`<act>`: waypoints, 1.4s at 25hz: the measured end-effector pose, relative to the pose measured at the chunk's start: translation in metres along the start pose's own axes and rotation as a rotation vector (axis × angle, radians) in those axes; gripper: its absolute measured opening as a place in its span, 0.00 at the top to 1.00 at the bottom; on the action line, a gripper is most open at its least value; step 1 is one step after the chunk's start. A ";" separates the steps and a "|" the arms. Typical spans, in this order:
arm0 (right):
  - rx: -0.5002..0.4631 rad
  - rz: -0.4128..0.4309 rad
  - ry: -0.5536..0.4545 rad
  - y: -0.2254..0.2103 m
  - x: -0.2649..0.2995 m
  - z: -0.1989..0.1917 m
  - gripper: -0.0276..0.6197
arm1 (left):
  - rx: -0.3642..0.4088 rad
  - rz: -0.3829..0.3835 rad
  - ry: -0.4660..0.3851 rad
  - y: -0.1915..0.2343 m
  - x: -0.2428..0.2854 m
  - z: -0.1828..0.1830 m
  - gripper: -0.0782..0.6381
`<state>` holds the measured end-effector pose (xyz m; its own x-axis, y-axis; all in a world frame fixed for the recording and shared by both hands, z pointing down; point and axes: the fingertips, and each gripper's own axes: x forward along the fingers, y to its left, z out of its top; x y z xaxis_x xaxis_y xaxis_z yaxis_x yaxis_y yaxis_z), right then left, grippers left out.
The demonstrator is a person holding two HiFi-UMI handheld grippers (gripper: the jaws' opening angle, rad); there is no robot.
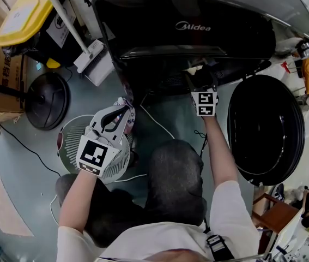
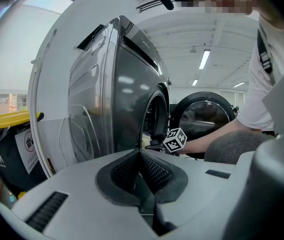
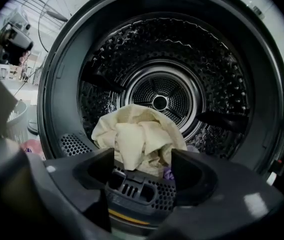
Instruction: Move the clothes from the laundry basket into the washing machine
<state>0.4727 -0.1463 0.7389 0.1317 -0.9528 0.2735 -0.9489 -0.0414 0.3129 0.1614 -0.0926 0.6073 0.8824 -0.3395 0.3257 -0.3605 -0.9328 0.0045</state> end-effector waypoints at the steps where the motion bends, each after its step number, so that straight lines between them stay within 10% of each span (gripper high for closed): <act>1: 0.009 -0.003 -0.002 0.001 -0.003 0.001 0.39 | 0.004 0.001 0.000 0.000 0.000 0.000 0.88; 35: 0.106 0.049 -0.113 0.043 -0.121 0.136 0.78 | -0.032 0.049 -0.056 0.036 -0.019 0.002 0.88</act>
<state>0.3772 -0.0738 0.5960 0.0570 -0.9819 0.1804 -0.9790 -0.0196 0.2028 0.1322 -0.1196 0.5993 0.8786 -0.3916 0.2732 -0.4123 -0.9108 0.0203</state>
